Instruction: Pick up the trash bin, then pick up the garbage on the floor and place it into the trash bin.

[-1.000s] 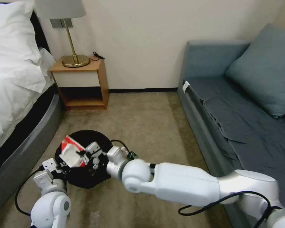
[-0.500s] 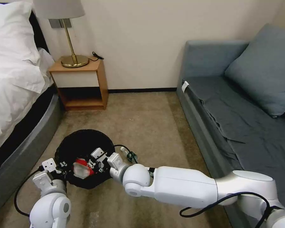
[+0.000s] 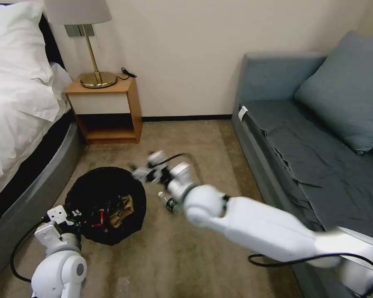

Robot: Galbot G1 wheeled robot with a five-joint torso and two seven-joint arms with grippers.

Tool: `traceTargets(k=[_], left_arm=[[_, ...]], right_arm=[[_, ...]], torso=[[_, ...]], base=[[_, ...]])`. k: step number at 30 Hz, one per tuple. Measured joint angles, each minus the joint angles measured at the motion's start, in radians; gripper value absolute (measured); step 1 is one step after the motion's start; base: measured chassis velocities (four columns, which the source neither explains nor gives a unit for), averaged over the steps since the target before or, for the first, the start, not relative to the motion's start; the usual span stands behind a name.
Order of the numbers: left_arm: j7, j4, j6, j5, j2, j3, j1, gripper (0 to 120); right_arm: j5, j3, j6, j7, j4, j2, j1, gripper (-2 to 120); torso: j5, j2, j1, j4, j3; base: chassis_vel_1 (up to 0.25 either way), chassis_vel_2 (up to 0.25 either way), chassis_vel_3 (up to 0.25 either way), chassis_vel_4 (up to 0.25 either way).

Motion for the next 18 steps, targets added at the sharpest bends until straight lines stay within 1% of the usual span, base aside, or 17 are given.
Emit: traceTargets(k=[1,2,4,5,6,7,8,9,11,12,13,14,15,16,18], left_arm=[[0.0,0.0,0.0,0.0,0.0,0.0,0.0,2],[0.0,0.001,0.0,-0.001,0.001,-0.003,-0.001,2],[0.0,0.005,-0.002,-0.001,0.002,-0.01,-0.002,2],[0.0,0.005,-0.002,-0.001,0.002,-0.01,-0.002,2],[0.0,0.007,-0.004,-0.001,0.002,-0.013,-0.002,2],[0.0,0.01,-0.005,-0.001,0.003,-0.017,-0.004,2],[0.0,0.012,-0.008,-0.001,0.004,-0.022,-0.005,2],[0.0,0.012,-0.008,-0.001,0.004,-0.022,-0.005,2],[-0.001,0.012,-0.012,-0.001,0.006,-0.027,-0.004,2],[-0.001,0.012,-0.014,-0.002,0.008,-0.028,-0.003,2],[-0.001,0.012,-0.014,-0.002,0.008,-0.028,-0.003,2],[0.0,0.012,-0.016,-0.002,0.008,-0.028,-0.001,2],[-0.001,0.01,-0.017,-0.002,0.008,-0.03,0.001,2],[-0.001,0.01,-0.017,-0.002,0.008,-0.03,0.001,2],[-0.001,0.009,-0.022,-0.002,0.007,-0.032,0.003,2]], right_arm=[[0.0,0.0,0.0,0.0,0.0,0.0,0.0,95],[-0.056,0.08,0.012,0.001,0.041,-0.035,-0.055,98],[-0.136,0.208,0.029,0.031,0.12,-0.091,-0.162,99],[-0.136,0.208,0.029,0.031,0.12,-0.091,-0.162,99],[-0.154,0.256,0.029,0.044,0.155,-0.105,-0.208,100],[-0.175,0.333,0.027,0.062,0.209,-0.117,-0.285,100],[-0.206,0.424,0.024,0.072,0.259,-0.12,-0.389,100],[-0.206,0.424,0.024,0.072,0.259,-0.12,-0.389,100],[-0.265,0.559,0.026,0.076,0.315,-0.102,-0.542,100],[-0.296,0.628,0.026,0.076,0.345,-0.084,-0.619,100],[-0.296,0.628,0.026,0.076,0.345,-0.084,-0.619,100],[-0.325,0.678,0.028,0.072,0.369,-0.066,-0.691,100],[-0.392,0.732,0.047,0.055,0.394,-0.037,-0.807,100],[-0.392,0.732,0.047,0.055,0.394,-0.037,-0.807,100],[-0.509,0.762,0.092,0.029,0.416,0.016,-0.938,100]], torso=[[0.0,0.0,0.0,0.0,0.0],[0.0,0.0,0.0,-0.0001,0.0],[0.0,0.0,0.0,0.0002,0.0],[0.0,0.0,0.0,0.0002,0.0],[0.0001,0.0,0.0,0.0002,0.0],[-0.0001,0.0,0.0,0.0004,0.0],[-0.0003,0.0,0.0,0.0003,0.0],[-0.0003,0.0,0.0,0.0003,0.0],[0.0003,0.0,0.0,0.0001,0.0],[-0.0003,0.0,0.0,0.0,0.0],[-0.0003,0.0,0.0,0.0,0.0],[-0.0004,0.0,0.0,0.0003,0.0],[-0.0002,0.0,0.0,0.0003,0.0],[-0.0002,0.0,0.0,0.0003,0.0],[-0.0003,0.0,0.0,0.0,0.0]], base=[[0.0,0.0,0.0,0.0],[0.0,0.0,0.0,0.0],[0.0,0.0,0.0,0.0],[0.0,0.0,0.0,0.0],[0.0,0.0,0.0,0.0],[0.0,0.0,0.0,0.0],[0.0,0.0,0.0,0.0],[0.0,0.0,0.0,0.0],[0.0,0.0,0.0,0.0],[0.0,0.0,0.0,0.0],[0.0,0.0,0.0,0.0],[0.0,0.0,0.0,0.0],[0.0,0.0,0.0,0.0],[0.0,0.0,0.0,0.0],[0.0,0.0,0.0,0.0]])
